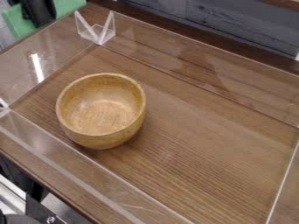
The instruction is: Put the green block in the brown bowl
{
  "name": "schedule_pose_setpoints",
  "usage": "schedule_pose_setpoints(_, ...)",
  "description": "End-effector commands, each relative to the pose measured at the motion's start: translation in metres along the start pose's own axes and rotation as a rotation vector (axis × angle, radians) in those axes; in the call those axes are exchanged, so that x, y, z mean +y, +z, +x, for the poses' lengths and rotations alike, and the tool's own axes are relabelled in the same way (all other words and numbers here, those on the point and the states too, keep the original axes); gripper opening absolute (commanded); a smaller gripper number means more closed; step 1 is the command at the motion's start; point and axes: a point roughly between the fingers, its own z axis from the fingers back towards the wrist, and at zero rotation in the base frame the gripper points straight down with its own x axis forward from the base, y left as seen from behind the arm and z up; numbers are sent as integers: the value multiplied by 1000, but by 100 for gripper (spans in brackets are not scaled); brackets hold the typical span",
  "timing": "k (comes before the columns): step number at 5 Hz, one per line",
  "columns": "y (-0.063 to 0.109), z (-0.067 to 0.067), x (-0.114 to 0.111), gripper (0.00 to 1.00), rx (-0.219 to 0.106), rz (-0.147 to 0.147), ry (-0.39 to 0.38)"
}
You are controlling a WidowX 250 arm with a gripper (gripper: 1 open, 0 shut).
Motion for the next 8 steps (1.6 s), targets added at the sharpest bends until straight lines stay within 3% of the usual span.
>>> schedule_pose_setpoints(1,5,7,2,0,-37,50,-67)
schedule_pose_setpoints(4,-16,17,5,0,-56,52,-98)
schedule_pose_setpoints(8,-49,23,-17,0,-67,46,-116)
